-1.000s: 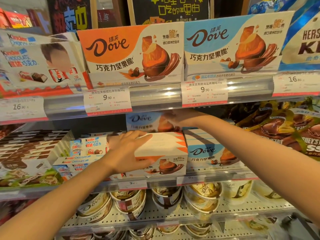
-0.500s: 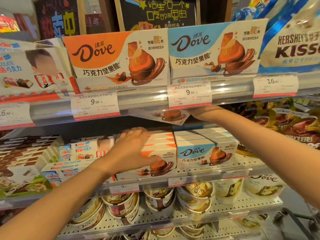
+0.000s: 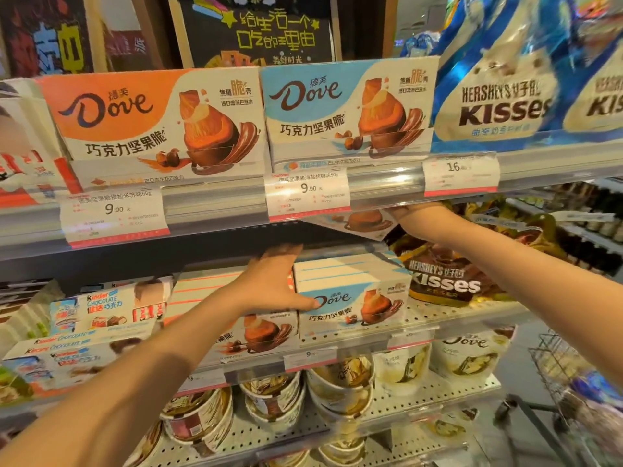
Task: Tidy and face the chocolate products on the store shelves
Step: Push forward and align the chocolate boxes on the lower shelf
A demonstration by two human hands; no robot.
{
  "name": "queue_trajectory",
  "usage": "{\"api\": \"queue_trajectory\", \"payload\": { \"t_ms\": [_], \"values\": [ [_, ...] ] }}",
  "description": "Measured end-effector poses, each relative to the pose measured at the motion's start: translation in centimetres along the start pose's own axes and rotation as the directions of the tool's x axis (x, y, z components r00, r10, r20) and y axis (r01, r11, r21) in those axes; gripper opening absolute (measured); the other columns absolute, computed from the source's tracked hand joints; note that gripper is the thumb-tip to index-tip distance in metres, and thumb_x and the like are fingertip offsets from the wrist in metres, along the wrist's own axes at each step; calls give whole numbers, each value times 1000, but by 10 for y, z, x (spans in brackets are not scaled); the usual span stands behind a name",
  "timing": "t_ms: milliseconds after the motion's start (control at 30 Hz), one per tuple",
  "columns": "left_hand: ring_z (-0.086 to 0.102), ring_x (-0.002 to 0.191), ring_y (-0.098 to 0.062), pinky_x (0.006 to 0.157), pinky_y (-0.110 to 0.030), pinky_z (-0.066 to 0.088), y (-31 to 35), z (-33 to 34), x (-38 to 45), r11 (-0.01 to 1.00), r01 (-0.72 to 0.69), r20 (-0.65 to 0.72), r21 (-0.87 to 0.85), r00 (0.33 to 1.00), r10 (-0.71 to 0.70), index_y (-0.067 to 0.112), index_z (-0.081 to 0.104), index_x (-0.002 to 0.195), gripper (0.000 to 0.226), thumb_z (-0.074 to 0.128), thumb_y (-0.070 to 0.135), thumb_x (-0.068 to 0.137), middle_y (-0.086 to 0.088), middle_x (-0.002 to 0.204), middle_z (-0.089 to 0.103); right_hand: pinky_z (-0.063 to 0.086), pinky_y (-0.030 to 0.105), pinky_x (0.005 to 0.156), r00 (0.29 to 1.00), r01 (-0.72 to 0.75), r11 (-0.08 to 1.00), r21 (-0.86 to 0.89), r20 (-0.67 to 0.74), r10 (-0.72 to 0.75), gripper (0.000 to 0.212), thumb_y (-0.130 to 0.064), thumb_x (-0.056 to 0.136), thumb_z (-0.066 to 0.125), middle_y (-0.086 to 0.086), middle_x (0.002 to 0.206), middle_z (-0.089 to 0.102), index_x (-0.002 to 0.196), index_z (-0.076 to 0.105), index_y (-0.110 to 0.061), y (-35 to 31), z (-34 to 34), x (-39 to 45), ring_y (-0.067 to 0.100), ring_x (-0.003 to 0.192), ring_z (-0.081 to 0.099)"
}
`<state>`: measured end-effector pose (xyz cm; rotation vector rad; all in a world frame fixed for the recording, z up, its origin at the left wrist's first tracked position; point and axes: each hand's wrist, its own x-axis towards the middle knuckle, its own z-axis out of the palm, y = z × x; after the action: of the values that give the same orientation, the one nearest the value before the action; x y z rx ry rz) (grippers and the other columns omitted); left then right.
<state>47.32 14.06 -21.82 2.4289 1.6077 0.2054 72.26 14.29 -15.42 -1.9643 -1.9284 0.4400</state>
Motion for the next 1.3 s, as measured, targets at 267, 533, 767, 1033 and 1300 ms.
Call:
{"api": "queue_trajectory", "payload": {
  "t_ms": [267,533,767,1033,1300],
  "values": [
    [33,120,-18,99,-47,36,-5,1,3,999,-46,12,15,999,46,34,48,117,67,71,63,61,6,124,42,11,-3,83,936,329,923,199,-196,-292,49,-17,97,45,4,149,31,144,29,-12,2,0,-6,20,138,26],
    [34,116,-13,97,-47,38,-4,-1,-1,999,-34,8,20,999,34,36,45,114,72,66,65,52,16,115,44,22,10,95,918,395,883,255,-89,-386,42,-19,98,44,-4,137,43,139,38,-14,5,24,11,12,130,35],
    [33,119,-15,99,-48,36,0,1,-6,1000,-16,-35,14,999,16,40,45,120,83,59,72,45,13,121,49,42,39,101,916,365,928,70,153,-372,36,-21,97,45,12,128,57,131,50,-13,22,21,39,29,117,53],
    [31,123,-16,102,-44,34,7,-1,-13,1000,5,-61,-17,998,-6,33,42,125,96,55,78,41,12,124,45,42,31,100,870,458,884,91,160,-467,43,-26,93,52,3,133,54,136,46,-23,28,17,53,21,120,52],
    [26,122,-11,102,-32,34,7,1,-15,990,53,-145,-128,987,-72,28,31,120,99,75,65,39,8,123,33,44,28,93,859,477,876,67,173,-481,37,-26,93,52,2,125,59,130,51,-23,23,16,52,21,114,56]
  ]
}}
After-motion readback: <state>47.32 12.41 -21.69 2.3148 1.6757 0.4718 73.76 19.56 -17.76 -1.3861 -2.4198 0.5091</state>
